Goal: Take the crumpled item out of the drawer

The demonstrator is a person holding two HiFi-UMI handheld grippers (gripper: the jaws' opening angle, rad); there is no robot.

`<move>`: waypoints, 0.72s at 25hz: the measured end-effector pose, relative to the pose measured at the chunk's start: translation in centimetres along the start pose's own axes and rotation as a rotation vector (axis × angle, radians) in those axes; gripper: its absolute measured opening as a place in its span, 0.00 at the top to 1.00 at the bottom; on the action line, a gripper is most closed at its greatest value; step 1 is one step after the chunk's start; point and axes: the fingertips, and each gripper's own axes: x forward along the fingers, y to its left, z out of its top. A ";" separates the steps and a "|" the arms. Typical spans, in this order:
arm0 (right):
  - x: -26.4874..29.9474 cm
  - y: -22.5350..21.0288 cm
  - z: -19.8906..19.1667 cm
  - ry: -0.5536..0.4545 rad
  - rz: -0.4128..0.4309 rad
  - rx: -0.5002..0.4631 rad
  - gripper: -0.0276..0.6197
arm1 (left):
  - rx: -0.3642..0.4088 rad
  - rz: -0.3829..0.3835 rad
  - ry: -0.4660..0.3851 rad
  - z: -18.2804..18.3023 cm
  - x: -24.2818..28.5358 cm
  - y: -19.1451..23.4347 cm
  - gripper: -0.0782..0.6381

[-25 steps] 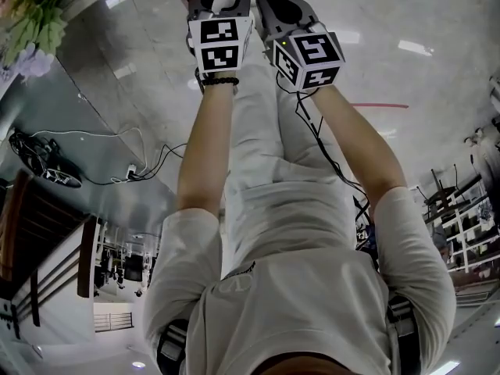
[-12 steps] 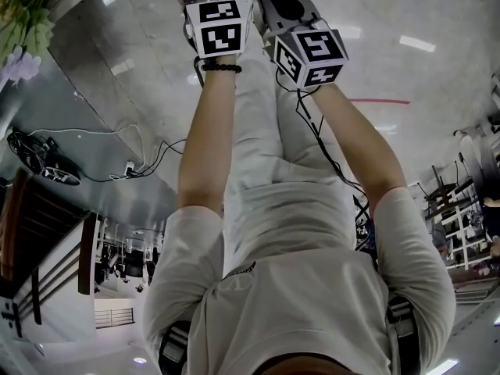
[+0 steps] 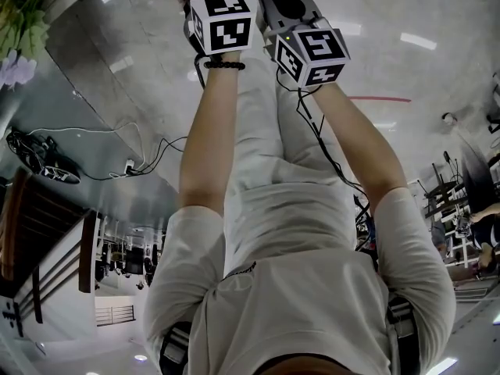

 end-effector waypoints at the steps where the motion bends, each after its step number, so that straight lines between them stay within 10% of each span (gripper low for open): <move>1: 0.0 0.0 0.0 0.001 0.000 0.001 0.95 | 0.000 0.005 0.001 0.0 0.0 0.2 0.70; 18: -0.3 -0.1 -0.5 0.005 0.000 0.011 0.95 | -0.006 0.041 0.015 -0.2 0.0 1.1 0.83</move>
